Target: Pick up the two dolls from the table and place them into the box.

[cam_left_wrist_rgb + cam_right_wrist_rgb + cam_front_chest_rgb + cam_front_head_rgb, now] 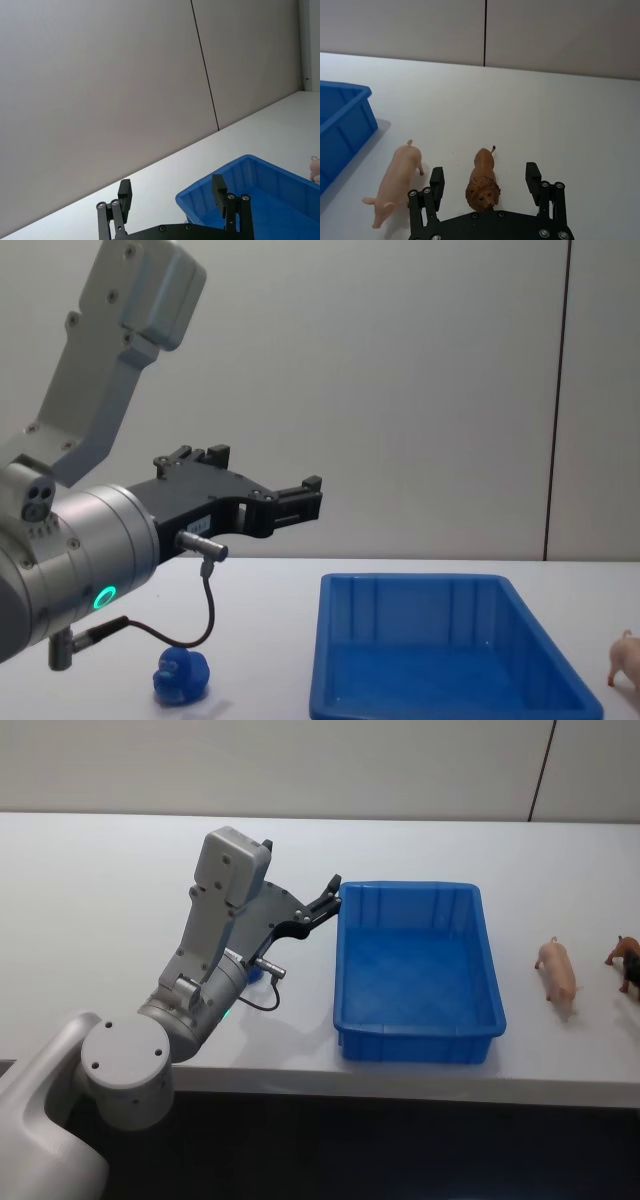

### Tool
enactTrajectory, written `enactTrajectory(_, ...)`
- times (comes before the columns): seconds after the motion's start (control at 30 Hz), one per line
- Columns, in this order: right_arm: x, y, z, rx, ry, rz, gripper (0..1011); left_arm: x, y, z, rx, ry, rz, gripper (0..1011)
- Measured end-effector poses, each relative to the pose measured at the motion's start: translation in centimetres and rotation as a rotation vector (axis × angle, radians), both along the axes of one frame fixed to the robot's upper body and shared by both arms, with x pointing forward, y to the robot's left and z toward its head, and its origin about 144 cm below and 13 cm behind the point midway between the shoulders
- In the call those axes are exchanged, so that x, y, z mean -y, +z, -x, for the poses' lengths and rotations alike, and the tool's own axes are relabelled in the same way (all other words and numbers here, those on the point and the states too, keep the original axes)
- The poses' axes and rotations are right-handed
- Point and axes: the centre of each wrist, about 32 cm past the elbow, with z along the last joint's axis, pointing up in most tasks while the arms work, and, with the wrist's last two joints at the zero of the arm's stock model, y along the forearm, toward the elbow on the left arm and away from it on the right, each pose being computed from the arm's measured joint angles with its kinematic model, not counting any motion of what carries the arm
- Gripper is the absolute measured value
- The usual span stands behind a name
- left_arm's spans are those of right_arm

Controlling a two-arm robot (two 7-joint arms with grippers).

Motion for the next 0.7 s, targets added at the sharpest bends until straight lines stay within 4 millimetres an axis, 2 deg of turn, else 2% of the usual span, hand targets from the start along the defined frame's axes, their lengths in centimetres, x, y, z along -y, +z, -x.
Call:
enactTrajectory(0.23, 0.1, -0.6, -0.2, -0.046, -0.004, -0.002, 994, 0.0, 0.0, 0.0, 0.000, 0.000, 0.000, 1001)
enactTrajectory(0.4, 0.1, -0.9, -0.4, -0.069, -0.003, -0.010, 901, 0.0, 0.0, 0.0, 0.000, 0.000, 0.000, 1000)
enactTrajectory(0.43, 0.1, -1.0, -0.4, -0.076, -0.004, -0.014, 846, 0.0, 0.0, 0.0, 0.000, 0.000, 0.000, 1001)
enactTrajectory(0.63, 0.1, -1.4, -0.5, -0.094, -0.007, -0.030, 704, 0.0, 0.0, 0.0, 0.000, 0.000, 0.000, 1001)
enactTrajectory(0.7, 0.1, -1.4, -0.5, -0.096, -0.009, -0.033, 624, 0.0, 0.0, 0.0, 0.000, 0.000, 0.000, 1001)
